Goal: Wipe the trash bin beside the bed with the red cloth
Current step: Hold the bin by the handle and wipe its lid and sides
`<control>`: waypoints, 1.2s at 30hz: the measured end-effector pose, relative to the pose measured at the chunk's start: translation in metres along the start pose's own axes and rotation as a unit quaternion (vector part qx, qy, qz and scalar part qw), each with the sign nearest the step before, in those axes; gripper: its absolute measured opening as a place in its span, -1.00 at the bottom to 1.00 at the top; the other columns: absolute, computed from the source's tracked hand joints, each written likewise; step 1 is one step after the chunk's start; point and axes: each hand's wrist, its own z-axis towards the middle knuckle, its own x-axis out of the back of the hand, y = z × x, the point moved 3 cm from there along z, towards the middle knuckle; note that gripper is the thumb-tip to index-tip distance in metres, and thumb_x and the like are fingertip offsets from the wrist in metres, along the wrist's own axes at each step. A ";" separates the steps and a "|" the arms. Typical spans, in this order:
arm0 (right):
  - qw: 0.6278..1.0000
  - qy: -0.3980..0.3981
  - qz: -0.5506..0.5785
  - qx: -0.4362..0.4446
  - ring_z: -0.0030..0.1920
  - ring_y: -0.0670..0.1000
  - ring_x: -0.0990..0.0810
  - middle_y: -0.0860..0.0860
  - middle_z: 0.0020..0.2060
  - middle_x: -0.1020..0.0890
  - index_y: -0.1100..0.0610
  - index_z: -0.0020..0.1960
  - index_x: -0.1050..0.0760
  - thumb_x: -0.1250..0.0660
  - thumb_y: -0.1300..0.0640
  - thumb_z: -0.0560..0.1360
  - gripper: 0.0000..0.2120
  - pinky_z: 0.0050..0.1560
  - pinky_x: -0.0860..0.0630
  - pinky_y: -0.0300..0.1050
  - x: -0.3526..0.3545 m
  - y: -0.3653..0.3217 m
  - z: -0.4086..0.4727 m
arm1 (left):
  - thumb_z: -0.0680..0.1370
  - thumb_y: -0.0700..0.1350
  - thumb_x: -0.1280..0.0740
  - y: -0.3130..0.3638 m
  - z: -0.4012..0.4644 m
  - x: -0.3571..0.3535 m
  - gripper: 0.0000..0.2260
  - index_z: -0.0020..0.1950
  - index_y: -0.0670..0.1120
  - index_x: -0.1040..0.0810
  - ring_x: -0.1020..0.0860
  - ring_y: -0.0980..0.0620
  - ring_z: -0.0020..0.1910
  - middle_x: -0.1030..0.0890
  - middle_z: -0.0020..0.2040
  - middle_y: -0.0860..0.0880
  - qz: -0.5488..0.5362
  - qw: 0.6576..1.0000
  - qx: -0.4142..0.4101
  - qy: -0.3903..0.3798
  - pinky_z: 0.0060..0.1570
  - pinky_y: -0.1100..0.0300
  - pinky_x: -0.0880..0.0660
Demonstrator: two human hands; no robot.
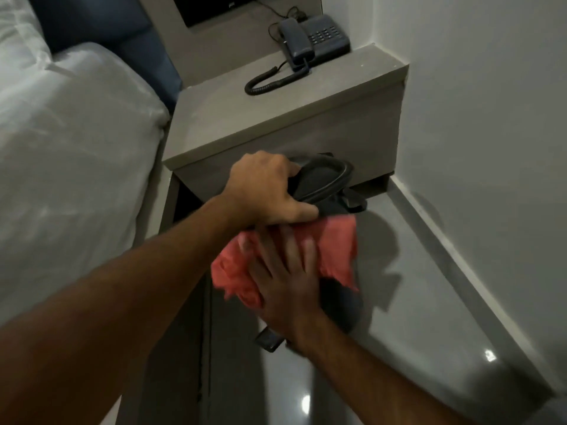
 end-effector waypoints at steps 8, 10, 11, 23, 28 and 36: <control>0.946 -0.197 0.016 0.258 0.51 0.06 -0.35 -0.02 0.47 -0.46 0.05 0.43 -0.46 -0.22 0.00 0.61 -0.59 0.59 0.19 0.02 -0.011 0.032 -0.105 | 0.18 0.45 -0.17 -0.002 0.009 0.001 -0.32 -0.02 -0.02 -0.69 -0.55 -0.03 -0.39 -0.58 -0.40 -0.02 -0.001 0.999 -0.002 -0.037 -0.39 0.10 -0.53; 0.953 -0.205 -0.007 0.221 0.48 -0.04 -0.35 -0.20 0.54 -0.31 -0.15 0.40 -0.40 -0.20 -0.08 0.62 -0.65 0.58 0.27 -0.02 -0.007 0.065 -0.138 | 0.22 0.43 -0.18 0.001 0.007 0.000 -0.34 0.00 -0.02 -0.68 -0.54 0.00 -0.42 -0.59 -0.40 -0.02 -0.008 0.999 -0.008 -0.034 -0.41 0.12 -0.54; 0.962 -0.180 -0.017 0.205 0.49 -0.01 -0.31 -0.20 0.59 -0.20 -0.18 0.38 -0.38 -0.21 -0.11 0.59 -0.64 0.58 0.22 0.04 -0.004 0.079 -0.143 | 0.23 0.42 -0.19 0.001 0.006 0.000 -0.35 0.01 -0.02 -0.68 -0.54 0.01 -0.43 -0.59 -0.40 -0.02 -0.012 0.999 -0.010 -0.031 -0.42 0.13 -0.52; 0.982 -0.057 0.120 -0.131 0.57 0.39 -0.02 0.30 0.58 -0.13 0.21 0.61 -0.08 0.05 -0.23 0.64 -0.30 0.52 0.06 0.34 0.004 0.001 -0.040 | 0.17 0.41 -0.20 0.006 0.010 -0.003 -0.39 -0.08 0.01 -0.69 -0.55 -0.02 -0.37 -0.60 -0.40 -0.01 -0.023 0.999 0.032 0.014 -0.33 0.10 -0.52; 0.906 -0.168 0.245 -0.302 0.40 -0.03 -0.39 0.02 0.43 -0.42 0.05 0.48 -0.37 -0.18 -0.15 0.60 -0.48 0.48 -0.28 0.03 -0.013 0.073 -0.163 | 0.20 0.38 -0.25 0.013 0.009 0.002 -0.41 -0.02 0.02 -0.70 -0.57 -0.03 -0.34 -0.62 -0.37 -0.03 -0.051 0.999 0.018 -0.006 -0.24 0.00 -0.57; 0.805 0.012 0.324 -0.496 0.07 -0.21 -0.55 -0.22 0.12 -0.59 -0.21 0.35 -0.43 -0.01 -0.48 0.51 -0.42 0.16 -0.45 -0.16 0.005 0.078 -0.030 | 0.15 0.39 -0.26 0.011 0.009 -0.004 -0.43 -0.10 0.04 -0.71 -0.56 0.00 -0.36 -0.61 -0.41 0.02 -0.067 0.996 0.046 0.042 -0.28 0.09 -0.53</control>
